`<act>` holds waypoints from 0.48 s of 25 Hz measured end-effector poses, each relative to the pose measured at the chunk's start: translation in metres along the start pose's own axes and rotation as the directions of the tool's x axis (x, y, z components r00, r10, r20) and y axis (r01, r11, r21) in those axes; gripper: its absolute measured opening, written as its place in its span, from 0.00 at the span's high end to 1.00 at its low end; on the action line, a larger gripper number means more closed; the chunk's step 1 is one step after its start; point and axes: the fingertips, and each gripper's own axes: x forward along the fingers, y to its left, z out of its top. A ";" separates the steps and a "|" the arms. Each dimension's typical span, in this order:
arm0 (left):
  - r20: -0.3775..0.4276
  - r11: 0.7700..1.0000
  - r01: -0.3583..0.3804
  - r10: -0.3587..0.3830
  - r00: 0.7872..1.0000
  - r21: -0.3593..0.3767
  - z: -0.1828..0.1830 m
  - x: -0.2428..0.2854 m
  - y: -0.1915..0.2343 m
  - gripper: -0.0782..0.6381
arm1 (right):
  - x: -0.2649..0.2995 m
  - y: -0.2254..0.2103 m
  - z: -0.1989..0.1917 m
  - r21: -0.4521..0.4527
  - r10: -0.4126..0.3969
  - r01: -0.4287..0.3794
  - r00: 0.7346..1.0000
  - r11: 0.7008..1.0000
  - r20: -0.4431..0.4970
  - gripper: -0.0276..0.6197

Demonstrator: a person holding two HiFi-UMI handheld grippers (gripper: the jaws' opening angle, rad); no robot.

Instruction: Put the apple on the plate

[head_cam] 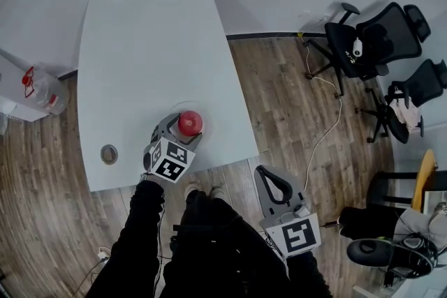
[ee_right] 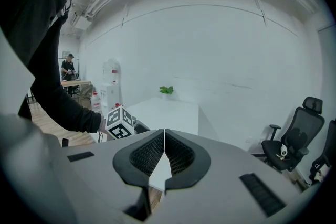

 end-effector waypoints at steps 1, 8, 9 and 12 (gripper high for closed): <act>-0.004 1.000 0.008 -0.008 1.000 0.002 -0.001 0.001 -0.002 0.41 | 0.000 0.000 0.000 -0.001 0.002 -0.002 1.000 1.000 -0.001 0.89; 0.014 0.999 0.003 -0.003 1.000 -0.037 -0.001 0.000 -0.003 0.41 | -0.002 0.001 -0.002 -0.009 0.010 -0.010 1.000 1.000 -0.001 0.89; 0.014 0.999 -0.003 0.003 1.000 -0.041 -0.001 -0.001 -0.002 0.41 | -0.002 0.001 -0.002 -0.009 0.012 -0.012 1.000 1.000 -0.002 0.89; 0.017 0.998 -0.014 0.015 1.000 -0.053 -0.001 -0.004 0.000 0.41 | -0.003 0.002 -0.001 -0.012 0.020 -0.020 1.000 1.000 -0.002 0.89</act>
